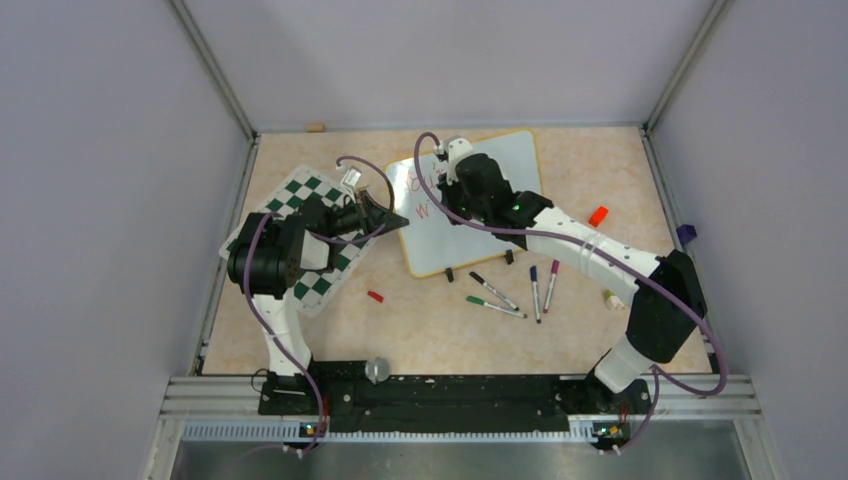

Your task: Write a sentence on the whiteboard

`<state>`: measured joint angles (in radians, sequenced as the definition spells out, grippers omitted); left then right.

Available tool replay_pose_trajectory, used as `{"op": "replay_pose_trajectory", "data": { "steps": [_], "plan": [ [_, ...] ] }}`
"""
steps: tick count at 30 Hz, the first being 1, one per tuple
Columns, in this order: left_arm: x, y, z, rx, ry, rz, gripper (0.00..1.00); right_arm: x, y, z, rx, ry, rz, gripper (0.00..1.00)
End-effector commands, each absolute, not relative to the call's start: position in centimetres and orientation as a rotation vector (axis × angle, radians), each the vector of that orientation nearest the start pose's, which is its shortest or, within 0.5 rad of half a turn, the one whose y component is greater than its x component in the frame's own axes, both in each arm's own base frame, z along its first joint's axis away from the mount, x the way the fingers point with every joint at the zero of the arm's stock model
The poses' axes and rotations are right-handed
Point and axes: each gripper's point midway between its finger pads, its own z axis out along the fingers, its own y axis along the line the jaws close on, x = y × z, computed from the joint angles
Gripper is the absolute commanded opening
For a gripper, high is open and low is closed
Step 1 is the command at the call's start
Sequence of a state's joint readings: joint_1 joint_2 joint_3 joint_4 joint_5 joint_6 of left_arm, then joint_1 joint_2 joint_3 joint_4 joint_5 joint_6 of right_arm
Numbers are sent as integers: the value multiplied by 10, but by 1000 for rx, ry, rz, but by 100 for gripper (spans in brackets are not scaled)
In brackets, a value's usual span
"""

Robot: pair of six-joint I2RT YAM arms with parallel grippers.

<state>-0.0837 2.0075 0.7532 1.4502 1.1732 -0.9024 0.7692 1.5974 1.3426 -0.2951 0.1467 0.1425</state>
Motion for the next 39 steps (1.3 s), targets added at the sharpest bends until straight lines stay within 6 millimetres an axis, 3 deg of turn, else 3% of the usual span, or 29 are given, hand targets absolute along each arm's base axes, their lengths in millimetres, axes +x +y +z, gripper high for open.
{"op": "replay_pose_trajectory", "data": {
  "steps": [1,6,18,27,39],
  "plan": [
    [369,-202,159,565,1528,-1455,0,363,317,222,-542,2022,392,0],
    [369,-202,159,568,1528,-1457,0,369,309,223,-499,2025,338,0],
    [370,-202,159,568,1527,-1455,0,358,318,226,-556,2013,421,0],
    [369,-202,159,566,1529,-1455,0,348,309,255,-511,1954,460,0],
    [369,-202,159,568,1527,-1454,0,343,304,231,-503,2018,445,0]
  ]
}}
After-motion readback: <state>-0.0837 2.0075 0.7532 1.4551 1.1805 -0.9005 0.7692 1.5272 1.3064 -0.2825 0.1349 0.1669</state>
